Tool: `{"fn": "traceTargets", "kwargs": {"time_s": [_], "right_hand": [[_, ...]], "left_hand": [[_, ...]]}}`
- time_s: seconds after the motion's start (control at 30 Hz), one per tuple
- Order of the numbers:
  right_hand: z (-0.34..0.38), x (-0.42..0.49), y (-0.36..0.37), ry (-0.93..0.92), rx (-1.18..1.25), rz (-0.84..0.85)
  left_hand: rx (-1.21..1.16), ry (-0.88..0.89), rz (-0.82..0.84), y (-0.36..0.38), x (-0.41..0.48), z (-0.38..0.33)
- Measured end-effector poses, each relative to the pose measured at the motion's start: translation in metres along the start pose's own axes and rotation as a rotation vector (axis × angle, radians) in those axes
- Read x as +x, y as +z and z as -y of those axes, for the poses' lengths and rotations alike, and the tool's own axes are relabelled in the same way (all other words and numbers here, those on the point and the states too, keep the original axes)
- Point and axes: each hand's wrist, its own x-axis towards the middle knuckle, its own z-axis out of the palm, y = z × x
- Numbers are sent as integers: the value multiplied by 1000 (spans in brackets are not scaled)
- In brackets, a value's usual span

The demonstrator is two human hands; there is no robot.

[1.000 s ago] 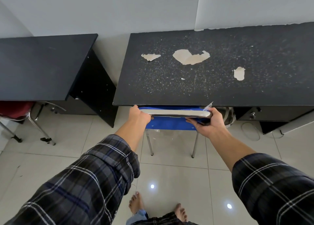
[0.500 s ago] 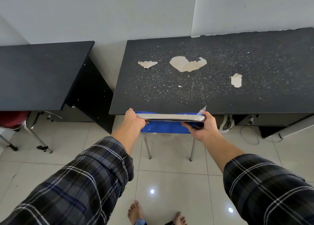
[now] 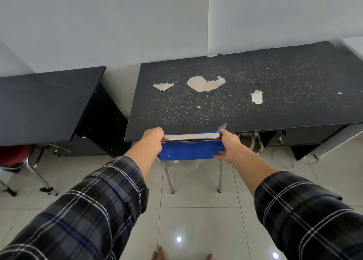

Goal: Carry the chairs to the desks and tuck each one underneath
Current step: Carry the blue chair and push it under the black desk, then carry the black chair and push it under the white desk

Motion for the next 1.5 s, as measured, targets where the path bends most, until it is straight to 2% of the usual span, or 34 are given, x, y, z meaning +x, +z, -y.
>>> {"fn": "traceTargets", "kwargs": {"time_s": [0.17,0.27,0.33,0.5,0.67,0.77,0.9,1.03,1.27,1.5], "right_hand": [[-4,-12,-10,-91,-101,54],[-13,16,-23,-187,-139,75],[-6,-20,-25,-241,-222,51],[5,-79,-52,-397,-528,-234],[2,-115,-99,-452,-737,-445],[-10,-134,-145,-446,-749,-579],[-27,-153,-215,-385,-716,-684],[-44,-165,-299,-314,-632,-781],[-61,-178,-460,-205,-513,-907],[-75,-202,-611,-142,-455,-986]], "left_hand": [[205,120,77,7,-15,-4],[342,205,198,11,-38,-14],[429,271,227,15,-49,-21],[653,534,376,32,-95,-41],[942,869,438,73,-146,-44],[1092,1050,469,109,-187,-30],[1214,1189,563,164,-244,-5],[1257,1278,734,225,-312,22],[1352,1518,833,359,-432,84],[1386,1555,918,473,-528,146]]}}
